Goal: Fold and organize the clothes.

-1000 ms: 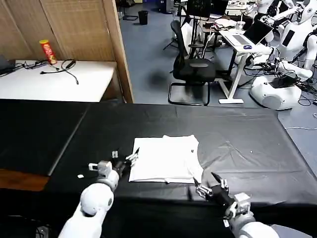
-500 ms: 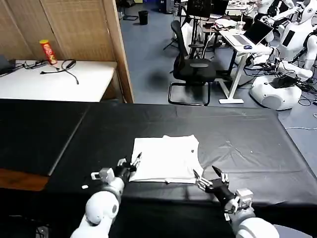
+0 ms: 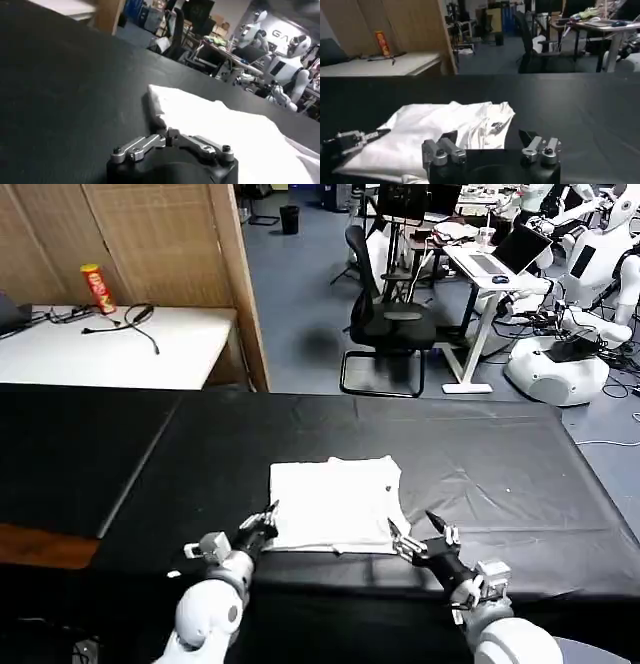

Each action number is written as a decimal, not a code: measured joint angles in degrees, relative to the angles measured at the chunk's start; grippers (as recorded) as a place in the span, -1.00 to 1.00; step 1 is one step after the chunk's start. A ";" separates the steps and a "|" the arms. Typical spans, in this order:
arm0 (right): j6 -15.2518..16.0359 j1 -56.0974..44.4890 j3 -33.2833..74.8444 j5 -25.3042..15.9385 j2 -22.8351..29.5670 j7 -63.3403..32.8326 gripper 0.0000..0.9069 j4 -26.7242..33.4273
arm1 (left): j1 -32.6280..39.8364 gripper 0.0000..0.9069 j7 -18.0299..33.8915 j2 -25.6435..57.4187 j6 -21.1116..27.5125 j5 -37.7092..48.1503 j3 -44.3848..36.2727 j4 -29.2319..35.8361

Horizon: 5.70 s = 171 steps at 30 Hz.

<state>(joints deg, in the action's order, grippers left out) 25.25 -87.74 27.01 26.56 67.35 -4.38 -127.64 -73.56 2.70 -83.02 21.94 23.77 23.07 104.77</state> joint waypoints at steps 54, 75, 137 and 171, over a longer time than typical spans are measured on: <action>4.02 5.60 -4.19 6.49 2.30 0.02 0.94 3.88 | 7.79 0.94 -1.94 13.99 0.16 -5.56 -14.93 9.91; 4.98 23.45 -16.17 6.91 11.18 -1.43 -0.44 22.38 | 2.69 0.94 0.98 16.58 -2.12 -6.76 -9.73 11.81; -32.47 -22.78 1.12 -14.72 -4.01 -14.75 0.94 0.15 | -28.81 0.94 12.81 20.60 -8.30 -0.72 4.74 25.14; -23.74 -35.13 1.15 -11.98 -4.68 -16.74 0.94 -8.91 | -36.74 0.94 7.15 21.58 -10.08 -1.76 11.42 25.85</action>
<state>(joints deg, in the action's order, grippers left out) 1.51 -122.87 28.16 14.58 62.67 -21.13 -136.55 -110.30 9.85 -61.44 11.86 22.02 34.49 130.62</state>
